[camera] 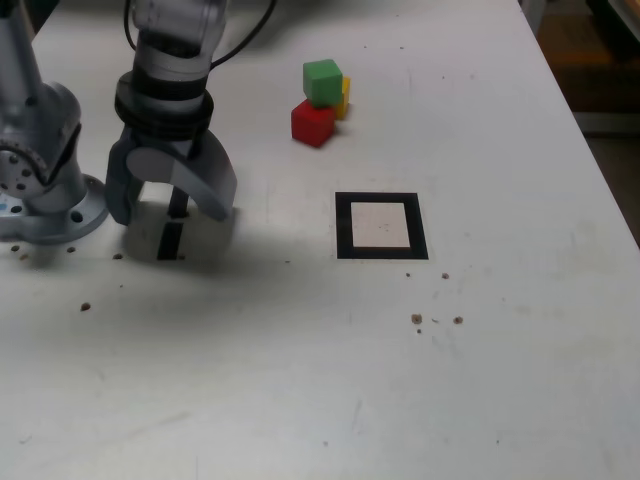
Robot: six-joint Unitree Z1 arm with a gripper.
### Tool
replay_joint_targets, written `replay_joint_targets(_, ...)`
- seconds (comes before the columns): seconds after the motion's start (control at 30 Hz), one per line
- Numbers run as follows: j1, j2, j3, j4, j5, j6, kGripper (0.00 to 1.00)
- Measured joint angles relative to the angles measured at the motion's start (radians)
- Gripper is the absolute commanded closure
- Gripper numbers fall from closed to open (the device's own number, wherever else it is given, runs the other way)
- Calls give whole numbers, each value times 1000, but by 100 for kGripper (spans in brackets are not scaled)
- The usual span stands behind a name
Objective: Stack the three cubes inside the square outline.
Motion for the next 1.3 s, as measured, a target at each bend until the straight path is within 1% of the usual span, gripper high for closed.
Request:
replay_joint_targets(0.2,0,3,-1,6,1,0,0)
replay_joint_targets(0.3,5,-9,-30,49,14,8,0)
replay_joint_targets(0.4,17,-49,-122,142,53,31,0)
replay_joint_targets(0.53,61,-72,-260,283,143,102,0)
replay_joint_targets(0.63,124,-72,-362,386,198,186,0)
replay_joint_targets(0.7,174,-70,-425,454,212,228,0)
replay_joint_targets(0.8,265,-64,-529,549,220,280,1)
replay_joint_targets(0.9,317,-57,-622,545,220,293,1)
replay_joint_targets(1.0,381,-27,-724,556,216,307,1)
replay_joint_targets(1.07,409,5,-789,561,213,307,1)
replay_joint_targets(1.17,418,65,-889,566,210,307,1)
replay_joint_targets(1.3,450,167,-1022,575,212,316,1)
